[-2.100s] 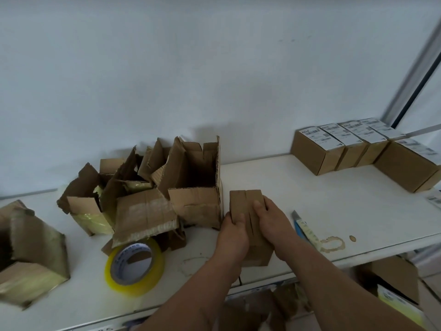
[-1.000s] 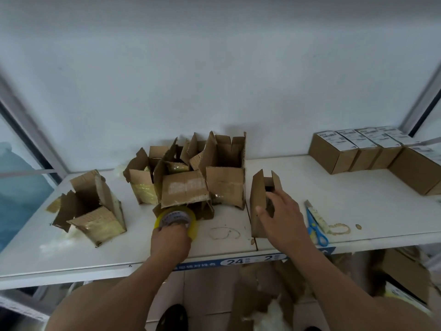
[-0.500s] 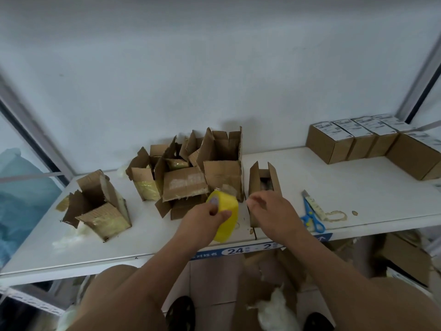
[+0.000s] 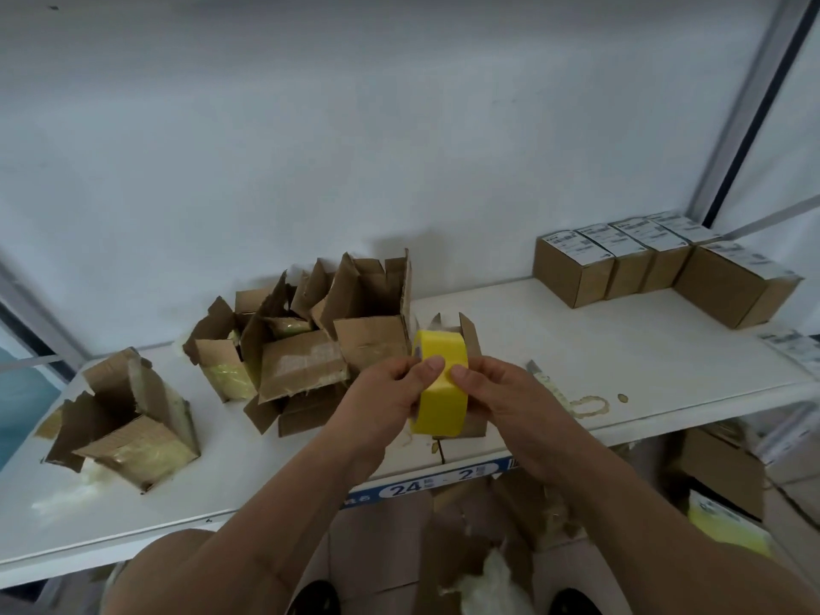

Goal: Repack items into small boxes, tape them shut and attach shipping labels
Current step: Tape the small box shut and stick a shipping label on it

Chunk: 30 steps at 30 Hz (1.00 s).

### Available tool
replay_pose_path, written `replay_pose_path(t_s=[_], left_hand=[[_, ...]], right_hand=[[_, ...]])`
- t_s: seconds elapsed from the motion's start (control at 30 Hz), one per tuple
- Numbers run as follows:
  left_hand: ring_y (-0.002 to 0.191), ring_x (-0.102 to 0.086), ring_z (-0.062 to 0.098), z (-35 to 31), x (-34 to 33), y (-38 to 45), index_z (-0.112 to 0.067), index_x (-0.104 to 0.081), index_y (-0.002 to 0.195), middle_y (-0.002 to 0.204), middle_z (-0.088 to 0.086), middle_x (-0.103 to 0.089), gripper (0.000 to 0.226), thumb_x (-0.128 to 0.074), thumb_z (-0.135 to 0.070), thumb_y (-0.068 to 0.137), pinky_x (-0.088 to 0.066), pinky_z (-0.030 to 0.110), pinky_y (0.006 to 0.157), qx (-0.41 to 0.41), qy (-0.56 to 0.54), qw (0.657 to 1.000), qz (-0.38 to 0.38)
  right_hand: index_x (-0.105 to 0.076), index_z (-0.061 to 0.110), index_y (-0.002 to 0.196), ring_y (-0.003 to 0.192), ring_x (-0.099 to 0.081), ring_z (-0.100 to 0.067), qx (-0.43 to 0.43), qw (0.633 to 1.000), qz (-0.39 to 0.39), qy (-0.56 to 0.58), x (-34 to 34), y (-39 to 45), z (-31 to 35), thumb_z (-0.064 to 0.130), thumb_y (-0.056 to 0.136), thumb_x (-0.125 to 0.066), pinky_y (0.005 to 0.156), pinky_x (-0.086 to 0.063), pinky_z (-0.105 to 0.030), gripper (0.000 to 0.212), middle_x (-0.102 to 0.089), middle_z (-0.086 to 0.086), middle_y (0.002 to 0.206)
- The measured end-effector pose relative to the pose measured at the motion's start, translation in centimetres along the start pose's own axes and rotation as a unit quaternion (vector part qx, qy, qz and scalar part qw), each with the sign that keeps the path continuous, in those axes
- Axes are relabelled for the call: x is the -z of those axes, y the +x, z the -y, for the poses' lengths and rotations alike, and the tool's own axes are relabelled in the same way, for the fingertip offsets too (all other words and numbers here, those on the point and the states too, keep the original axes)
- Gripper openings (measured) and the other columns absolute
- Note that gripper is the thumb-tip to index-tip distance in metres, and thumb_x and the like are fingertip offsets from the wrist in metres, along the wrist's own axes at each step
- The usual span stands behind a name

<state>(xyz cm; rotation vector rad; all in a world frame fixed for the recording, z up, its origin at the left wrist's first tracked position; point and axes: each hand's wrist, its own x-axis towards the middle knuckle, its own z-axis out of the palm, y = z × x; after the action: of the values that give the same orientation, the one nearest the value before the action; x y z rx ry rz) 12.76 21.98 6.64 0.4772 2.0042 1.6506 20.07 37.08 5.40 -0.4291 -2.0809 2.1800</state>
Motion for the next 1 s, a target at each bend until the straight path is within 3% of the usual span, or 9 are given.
replay_pose_path(t_s=[0.13, 0.23, 0.3, 0.43, 0.53, 0.6, 0.73, 0.87, 1.0], left_hand=[[0.092, -0.069, 0.027, -1.5, -0.8, 1.4, -0.02, -0.07, 0.088, 0.09, 0.009, -0.072, 0.066, -0.056, -0.082, 0.07, -0.054, 0.054, 0.089, -0.039, 0.075, 0.996, -0.021], [0.085, -0.065, 0.021, -2.9, -1.5, 3.0, -0.024, -0.064, 0.086, 0.084, 0.004, -0.066, 0.049, -0.053, -0.073, 0.082, -0.056, 0.05, 0.086, -0.056, 0.088, 0.99, -0.09], [0.089, -0.064, 0.017, -3.8, -1.8, 4.2, -0.023, -0.066, 0.096, 0.091, 0.002, -0.068, 0.043, -0.052, -0.063, 0.09, -0.054, 0.043, 0.089, -0.037, 0.077, 0.993, -0.078], [0.091, -0.067, 0.018, -4.8, -2.3, 6.2, -0.014, -0.073, 0.098, 0.092, 0.003, -0.074, 0.046, -0.061, -0.057, 0.088, -0.051, 0.034, 0.088, 0.006, 0.071, 0.997, -0.022], [0.081, -0.065, 0.022, -5.3, -2.7, 7.4, -0.009, -0.073, 0.095, 0.081, 0.003, -0.073, 0.029, -0.066, -0.037, 0.09, -0.053, 0.03, 0.074, 0.009, 0.05, 0.999, 0.004], [0.084, -0.066, 0.02, -5.3, -2.8, 8.5, -0.01, -0.073, 0.091, 0.084, 0.003, -0.072, 0.016, -0.068, -0.026, 0.09, -0.055, 0.032, 0.078, 0.002, 0.037, 0.999, -0.003], [0.07, -0.062, 0.01, -4.5, -3.2, 10.4, -0.012, -0.071, 0.085, 0.077, -0.002, -0.068, 0.012, -0.068, -0.022, 0.091, -0.05, 0.024, 0.063, -0.008, 0.066, 0.997, -0.045], [0.081, -0.06, 0.011, -2.8, -2.4, 13.2, -0.02, -0.071, 0.083, 0.082, -0.006, -0.066, 0.012, -0.067, -0.026, 0.092, -0.047, 0.027, 0.073, 0.006, 0.047, 0.992, -0.118], [0.078, -0.056, 0.011, -1.8, -2.6, 15.5, -0.013, -0.071, 0.092, 0.078, -0.007, -0.062, 0.013, -0.066, -0.025, 0.093, -0.048, 0.03, 0.078, 0.03, 0.019, 0.994, -0.103]], right_hand=[[-0.065, 0.024, 0.099, 0.089, -0.07, -0.01, 0.01, 0.999, -0.019, 0.03, 0.9, -0.2, 0.5, 0.032, 0.095, -0.056, 0.076, -0.057, -0.023, 0.013, -0.073, 0.006, 0.093], [-0.061, 0.018, 0.099, 0.091, -0.064, -0.018, 0.011, 0.997, -0.074, -0.007, 1.4, -0.2, 0.8, 0.038, 0.096, -0.054, 0.079, -0.052, -0.035, 0.022, -0.066, -0.008, 0.102], [-0.06, 0.015, 0.1, 0.092, -0.062, -0.028, 0.022, 0.995, -0.097, -0.024, 1.6, -0.3, 1.0, 0.046, 0.094, -0.055, 0.081, -0.051, -0.043, 0.033, -0.062, -0.018, 0.107], [-0.062, 0.038, 0.091, 0.1, -0.066, -0.033, 0.019, 0.995, -0.097, -0.028, 2.0, 0.0, 1.0, 0.075, 0.069, -0.052, 0.091, -0.051, -0.06, 0.045, -0.069, -0.009, 0.103], [-0.06, 0.032, 0.103, 0.093, -0.07, -0.028, 0.015, 0.995, -0.099, -0.014, 2.3, 0.0, 1.6, 0.065, 0.084, -0.054, 0.089, -0.054, -0.057, 0.039, -0.073, -0.006, 0.099], [-0.058, 0.022, 0.111, 0.087, -0.072, -0.026, 0.005, 0.995, -0.103, -0.011, 2.2, 0.1, 2.0, 0.052, 0.094, -0.052, 0.088, -0.055, -0.054, 0.035, -0.075, -0.006, 0.095], [-0.058, 0.031, 0.108, 0.098, -0.068, -0.026, -0.02, 0.992, -0.113, -0.042, 1.6, 0.9, 2.4, 0.063, 0.082, -0.06, 0.088, -0.055, -0.052, 0.041, -0.07, -0.003, 0.107], [-0.057, 0.028, 0.105, 0.085, -0.072, -0.022, -0.076, 0.991, -0.089, -0.066, 1.2, 1.9, 2.0, 0.051, 0.088, -0.061, 0.081, -0.059, -0.043, 0.028, -0.074, -0.002, 0.095], [-0.059, 0.028, 0.101, 0.086, -0.071, -0.025, -0.098, 0.986, -0.103, -0.086, 1.0, 2.9, 1.9, 0.075, 0.058, -0.057, 0.082, -0.059, -0.047, 0.064, -0.073, -0.003, 0.094]])
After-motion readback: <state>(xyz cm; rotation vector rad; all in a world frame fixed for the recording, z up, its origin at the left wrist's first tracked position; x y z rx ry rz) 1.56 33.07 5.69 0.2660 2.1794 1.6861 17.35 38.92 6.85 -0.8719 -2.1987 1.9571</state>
